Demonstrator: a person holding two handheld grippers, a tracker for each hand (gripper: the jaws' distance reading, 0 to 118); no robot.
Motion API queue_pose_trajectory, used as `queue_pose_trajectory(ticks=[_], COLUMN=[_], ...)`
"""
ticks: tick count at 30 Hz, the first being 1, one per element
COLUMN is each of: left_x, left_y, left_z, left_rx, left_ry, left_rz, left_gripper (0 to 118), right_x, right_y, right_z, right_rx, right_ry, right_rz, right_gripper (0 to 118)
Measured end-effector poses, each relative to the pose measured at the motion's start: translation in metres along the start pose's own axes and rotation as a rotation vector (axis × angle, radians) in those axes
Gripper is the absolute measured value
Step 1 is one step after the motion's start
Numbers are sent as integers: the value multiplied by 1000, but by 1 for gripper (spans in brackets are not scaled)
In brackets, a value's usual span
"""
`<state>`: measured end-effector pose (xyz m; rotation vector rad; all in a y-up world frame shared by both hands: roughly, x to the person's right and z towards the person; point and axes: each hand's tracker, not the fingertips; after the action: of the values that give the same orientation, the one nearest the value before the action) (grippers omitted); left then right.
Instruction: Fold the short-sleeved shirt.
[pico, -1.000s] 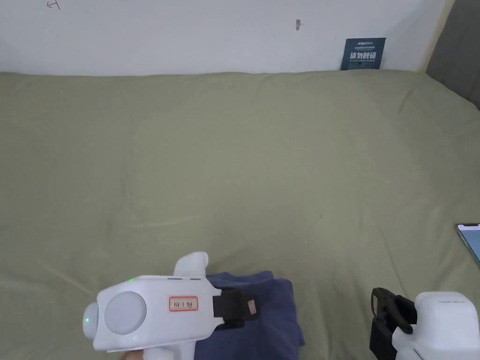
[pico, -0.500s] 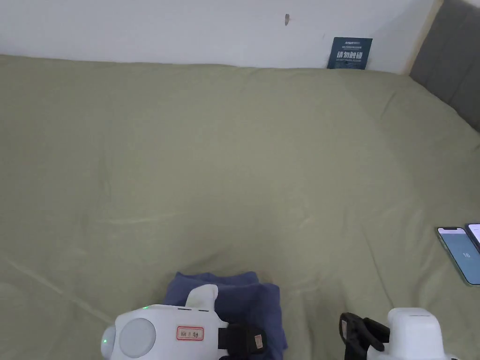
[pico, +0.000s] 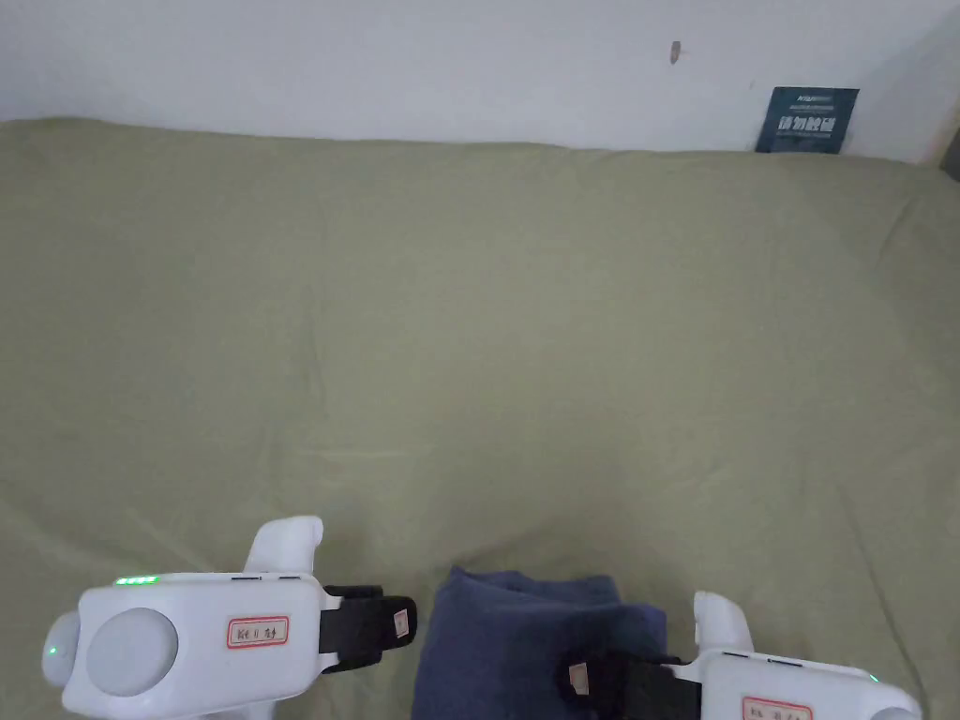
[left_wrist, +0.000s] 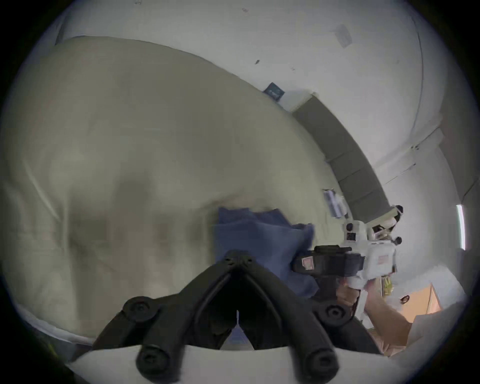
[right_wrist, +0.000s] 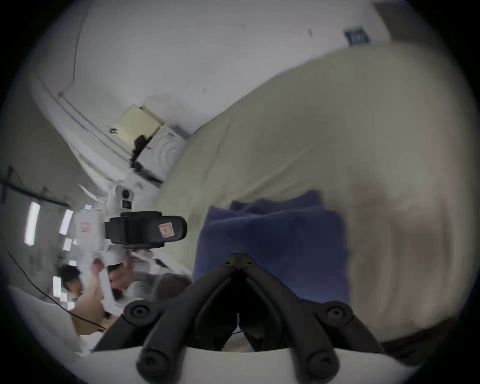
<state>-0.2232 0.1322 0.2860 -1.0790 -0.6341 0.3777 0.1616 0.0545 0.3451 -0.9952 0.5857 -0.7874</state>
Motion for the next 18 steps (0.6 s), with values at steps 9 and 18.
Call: queue_pose_trajectory(ticks=[9, 18], left_x=[-15, -8], left_y=[7, 13], left_z=[-30, -87], left_rx=[-146, -249], left_ry=[-183, -274], left_rz=[30, 96], left_gripper=[118, 90], right_x=[66, 71], right_y=[2, -1], right_z=[-3, -3], right_rx=[-25, -11], right_ry=[225, 263], right_rz=[-201, -252], right_gripper=[0, 0])
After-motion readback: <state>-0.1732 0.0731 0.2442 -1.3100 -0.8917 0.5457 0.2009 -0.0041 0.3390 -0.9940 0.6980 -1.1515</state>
